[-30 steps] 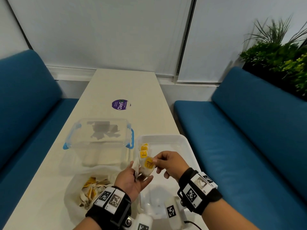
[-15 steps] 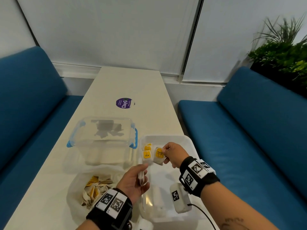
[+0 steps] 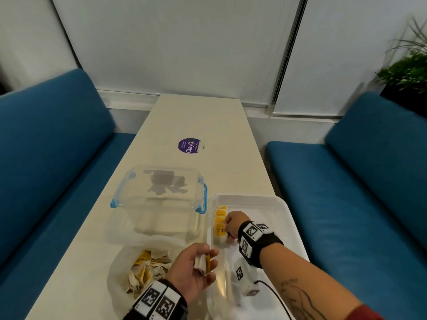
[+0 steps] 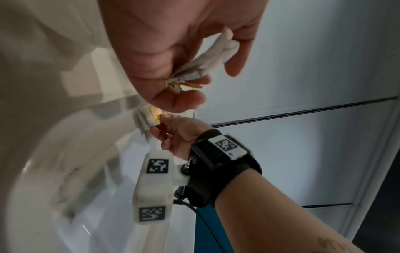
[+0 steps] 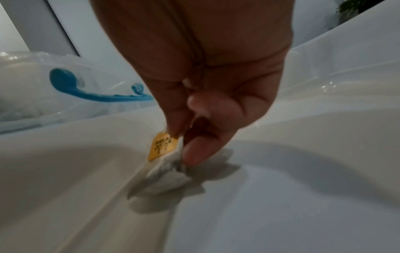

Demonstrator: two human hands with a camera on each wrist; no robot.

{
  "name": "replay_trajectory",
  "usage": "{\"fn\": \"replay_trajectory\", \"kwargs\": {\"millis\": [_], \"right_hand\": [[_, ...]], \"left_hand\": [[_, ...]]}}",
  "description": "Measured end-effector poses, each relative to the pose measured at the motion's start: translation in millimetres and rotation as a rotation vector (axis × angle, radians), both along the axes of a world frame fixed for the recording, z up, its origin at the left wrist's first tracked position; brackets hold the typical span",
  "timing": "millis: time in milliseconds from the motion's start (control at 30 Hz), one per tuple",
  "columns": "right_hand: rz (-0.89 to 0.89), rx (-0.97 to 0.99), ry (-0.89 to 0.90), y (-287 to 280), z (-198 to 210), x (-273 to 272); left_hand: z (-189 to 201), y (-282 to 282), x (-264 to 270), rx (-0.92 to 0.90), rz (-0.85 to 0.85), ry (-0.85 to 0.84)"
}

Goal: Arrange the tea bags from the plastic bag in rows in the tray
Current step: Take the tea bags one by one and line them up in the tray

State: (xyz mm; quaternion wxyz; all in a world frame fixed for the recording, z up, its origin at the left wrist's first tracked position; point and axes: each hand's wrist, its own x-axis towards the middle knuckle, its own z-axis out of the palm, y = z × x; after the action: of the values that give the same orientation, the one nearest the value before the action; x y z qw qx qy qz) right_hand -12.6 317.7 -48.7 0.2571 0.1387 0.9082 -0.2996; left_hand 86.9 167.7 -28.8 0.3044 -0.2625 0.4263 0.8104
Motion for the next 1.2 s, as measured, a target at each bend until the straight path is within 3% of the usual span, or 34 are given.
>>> {"fn": "replay_trajectory", "kwargs": {"millis": [267, 367, 533, 667, 800, 933, 1100, 1200], "right_hand": [[-0.034, 0.030, 0.022, -1, -17, -10], [-0.045, 0.123, 0.075, 0, -14, -8], [-0.171, -0.216, 0.258, 14, 28, 11], [0.074, -0.384, 0.227, 12, 70, 43], [0.210, -0.359, 0.141, 6, 78, 72], [0.052, -0.410, 0.045, 0, 63, 88], [-0.188, -0.832, -0.112, -1, 59, 100], [-0.252, -0.834, -0.103, 1, 65, 102]], "left_hand": [[-4, -3, -2, 0.061, -0.002, 0.014], [0, -1, -3, 0.135, 0.027, 0.012], [7, 2, -9, 0.178, 0.043, 0.030], [7, 6, -13, 0.232, 0.049, 0.059], [6, 9, -14, 0.342, 0.075, 0.078], [7, 15, -12, 0.386, 0.090, 0.152], [7, 20, -5, 0.431, 0.086, 0.222], [12, 22, -3, 0.429, 0.082, 0.252]]}}
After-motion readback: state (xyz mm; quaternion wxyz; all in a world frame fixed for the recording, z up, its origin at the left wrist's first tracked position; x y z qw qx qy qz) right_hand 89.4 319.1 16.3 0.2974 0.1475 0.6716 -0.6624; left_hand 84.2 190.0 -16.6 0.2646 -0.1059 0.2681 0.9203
